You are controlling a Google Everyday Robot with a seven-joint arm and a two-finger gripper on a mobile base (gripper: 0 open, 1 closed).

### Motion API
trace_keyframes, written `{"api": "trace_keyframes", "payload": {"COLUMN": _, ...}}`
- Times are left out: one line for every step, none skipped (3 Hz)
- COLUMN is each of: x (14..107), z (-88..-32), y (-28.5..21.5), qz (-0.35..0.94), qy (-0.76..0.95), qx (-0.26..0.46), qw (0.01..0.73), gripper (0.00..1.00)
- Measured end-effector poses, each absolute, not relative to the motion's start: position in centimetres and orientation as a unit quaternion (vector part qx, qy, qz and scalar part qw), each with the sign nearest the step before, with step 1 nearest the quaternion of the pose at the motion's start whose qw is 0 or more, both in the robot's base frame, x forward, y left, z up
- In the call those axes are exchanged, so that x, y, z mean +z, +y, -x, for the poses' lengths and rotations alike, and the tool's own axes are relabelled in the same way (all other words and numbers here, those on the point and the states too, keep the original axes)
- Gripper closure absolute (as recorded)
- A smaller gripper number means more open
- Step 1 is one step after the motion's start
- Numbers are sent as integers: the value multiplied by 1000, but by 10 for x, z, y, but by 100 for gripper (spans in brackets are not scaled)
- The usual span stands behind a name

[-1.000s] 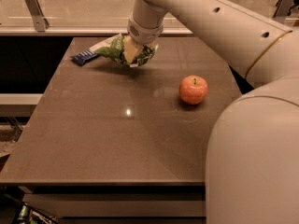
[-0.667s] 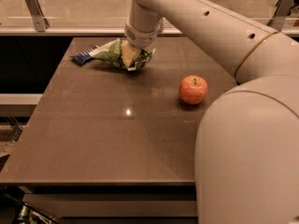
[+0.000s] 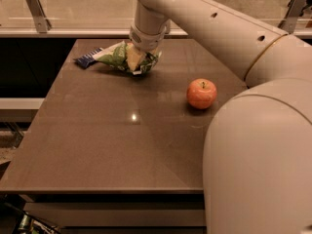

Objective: Move green jalapeno chip bag near rxbar blueberry

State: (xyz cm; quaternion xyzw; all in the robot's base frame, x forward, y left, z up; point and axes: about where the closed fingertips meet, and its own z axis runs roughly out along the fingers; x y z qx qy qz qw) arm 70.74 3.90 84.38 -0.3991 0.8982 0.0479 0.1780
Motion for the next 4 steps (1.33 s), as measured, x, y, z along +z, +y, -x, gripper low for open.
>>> {"api": "trace_keyframes", "payload": {"x": 841, "z": -707, "y": 40, "qz": 400, "qy": 898, "qx": 48, "qw": 176, "gripper": 36}}
{"api": "trace_keyframes", "payload": {"x": 839, "z": -707, "y": 41, "qz": 401, "qy": 898, "qx": 48, "qw": 174, "gripper": 12}}
{"api": "trace_keyframes", "payload": {"x": 836, "z": -707, "y": 42, "qz": 401, "qy": 898, "qx": 49, "qw": 173, "gripper": 0}}
{"api": "trace_keyframes", "payload": {"x": 836, "z": -707, "y": 42, "qz": 401, "qy": 898, "qx": 49, "qw": 173, "gripper": 0}}
